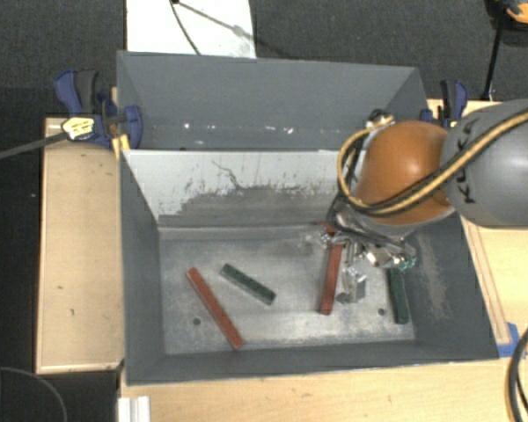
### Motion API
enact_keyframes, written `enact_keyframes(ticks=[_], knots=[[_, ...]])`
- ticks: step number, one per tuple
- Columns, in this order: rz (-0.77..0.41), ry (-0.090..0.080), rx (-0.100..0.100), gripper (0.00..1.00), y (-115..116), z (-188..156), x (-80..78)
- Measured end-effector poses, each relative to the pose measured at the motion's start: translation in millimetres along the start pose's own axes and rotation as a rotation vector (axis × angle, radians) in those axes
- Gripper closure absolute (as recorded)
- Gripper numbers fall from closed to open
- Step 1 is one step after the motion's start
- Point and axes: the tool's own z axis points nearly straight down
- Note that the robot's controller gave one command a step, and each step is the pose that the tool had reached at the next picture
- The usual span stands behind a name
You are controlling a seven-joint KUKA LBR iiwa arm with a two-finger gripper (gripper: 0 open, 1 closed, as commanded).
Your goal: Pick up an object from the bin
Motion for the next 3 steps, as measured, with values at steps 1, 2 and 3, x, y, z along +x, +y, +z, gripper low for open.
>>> enact_keyframes(ticks=[1,2,3], knots=[[-0.201,-0.001,0.001,0.0,9,5,7.3],[-0.467,-0.001,-0.001,1.0,9,17,2.3],[-0.467,-0.001,-0.001,1.0,9,17,2.3]])
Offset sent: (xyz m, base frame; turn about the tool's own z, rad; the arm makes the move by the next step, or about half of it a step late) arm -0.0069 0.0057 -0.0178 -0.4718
